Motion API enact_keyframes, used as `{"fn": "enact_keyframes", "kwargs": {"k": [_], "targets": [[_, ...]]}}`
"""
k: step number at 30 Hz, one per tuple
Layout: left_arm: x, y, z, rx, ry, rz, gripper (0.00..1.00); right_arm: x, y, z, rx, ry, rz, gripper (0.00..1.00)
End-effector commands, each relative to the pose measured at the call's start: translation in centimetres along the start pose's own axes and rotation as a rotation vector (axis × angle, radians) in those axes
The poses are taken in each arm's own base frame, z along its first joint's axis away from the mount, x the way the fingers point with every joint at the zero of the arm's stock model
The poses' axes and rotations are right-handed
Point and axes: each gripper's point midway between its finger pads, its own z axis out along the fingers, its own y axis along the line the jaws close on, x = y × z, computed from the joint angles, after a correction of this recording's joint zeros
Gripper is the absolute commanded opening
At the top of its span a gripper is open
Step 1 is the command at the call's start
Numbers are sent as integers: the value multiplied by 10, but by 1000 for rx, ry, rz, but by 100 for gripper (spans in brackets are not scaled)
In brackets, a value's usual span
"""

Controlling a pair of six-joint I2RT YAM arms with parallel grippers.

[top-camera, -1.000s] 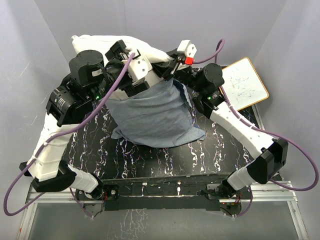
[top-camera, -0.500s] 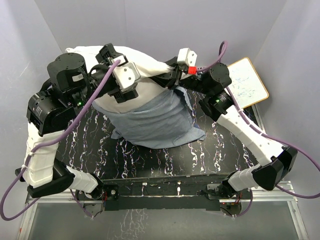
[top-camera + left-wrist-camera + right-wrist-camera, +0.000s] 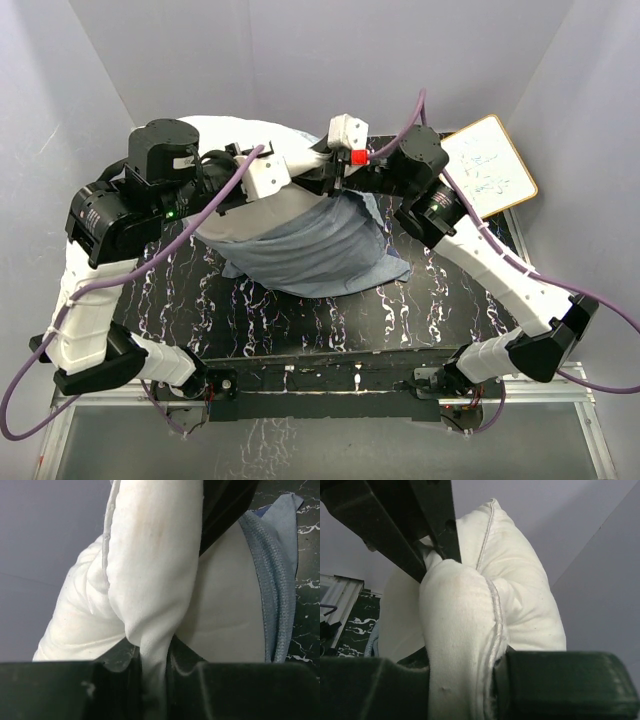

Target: Remove the pillowcase from the pillow

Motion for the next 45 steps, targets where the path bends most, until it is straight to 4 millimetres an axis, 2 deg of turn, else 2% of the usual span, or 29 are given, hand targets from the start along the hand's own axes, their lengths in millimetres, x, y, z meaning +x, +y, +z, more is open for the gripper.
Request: {"fn": "enact_keyframes", "kwargs": {"k": [1, 3, 4, 5, 7, 10, 14, 17, 20, 23, 28, 30, 36, 40, 44, 45], "targets": [[21, -31, 23, 139, 90, -58, 0, -19, -5, -5, 89, -22, 61, 11], [15, -24, 24, 102, 73, -92, 0, -18, -21, -13, 216, -10, 142, 28], [12, -21, 22, 83, 63, -102, 0, -18, -26, -19, 258, -7, 171, 46], [6, -14, 21, 57, 39, -104, 0, -17, -27, -26, 286, -6, 200, 61], [-4, -1, 17, -2, -6, -111, 0, -10, -25, -40, 332, 3, 256, 79], [-19, 14, 9, -61, -66, -107, 0, 2, -28, -67, 461, 15, 345, 87], [-39, 20, -1, -72, -147, -125, 0, 31, -30, -100, 577, 25, 527, 89], [-48, 19, -5, -57, -191, -139, 0, 45, -28, -109, 590, 20, 657, 89], [-50, 16, -7, -46, -200, -142, 0, 54, -22, -101, 531, 28, 773, 89], [-48, 15, -7, -40, -192, -145, 0, 59, -22, -94, 509, 27, 828, 86], [-46, 20, -11, -69, -186, -131, 0, 70, -16, -95, 500, 26, 844, 75], [-43, 23, -11, -90, -174, -110, 0, 82, -11, -102, 512, 47, 860, 68], [-45, 31, -16, -129, -185, -75, 0, 119, -1, -131, 584, 104, 884, 57], [-46, 31, -15, -125, -184, -74, 0, 132, -2, -137, 607, 123, 903, 41], [-48, 35, -17, -145, -193, -74, 0, 140, -6, -141, 647, 141, 893, 12], [-48, 37, -18, -152, -194, -72, 0, 145, -8, -144, 670, 155, 889, 8]]}}
